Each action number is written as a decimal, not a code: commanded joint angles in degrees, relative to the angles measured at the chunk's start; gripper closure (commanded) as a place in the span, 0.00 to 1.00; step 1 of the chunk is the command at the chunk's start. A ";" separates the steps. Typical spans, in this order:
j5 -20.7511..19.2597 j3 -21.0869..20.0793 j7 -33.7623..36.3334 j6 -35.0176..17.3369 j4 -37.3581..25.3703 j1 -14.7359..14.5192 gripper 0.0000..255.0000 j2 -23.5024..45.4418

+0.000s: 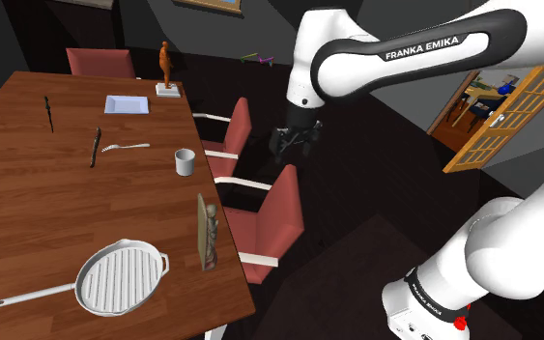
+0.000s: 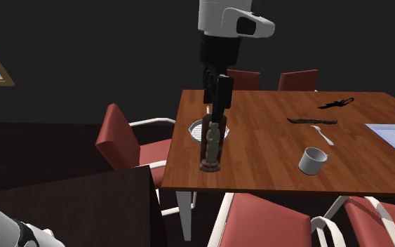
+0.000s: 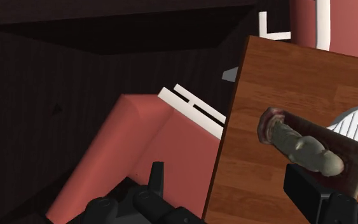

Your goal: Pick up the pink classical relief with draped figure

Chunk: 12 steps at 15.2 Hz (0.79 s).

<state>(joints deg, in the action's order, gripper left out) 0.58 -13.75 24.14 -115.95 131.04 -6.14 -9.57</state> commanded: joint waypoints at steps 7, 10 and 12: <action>-3.14 -3.16 7.17 -5.25 -11.12 -2.67 0.00 17.84; -4.71 -3.53 9.49 -6.01 -16.42 -4.18 0.00 24.49; -5.72 -3.57 10.86 -6.19 -20.33 -5.36 0.00 28.94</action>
<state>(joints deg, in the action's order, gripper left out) -4.69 -17.23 34.25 -122.12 112.60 -10.88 17.32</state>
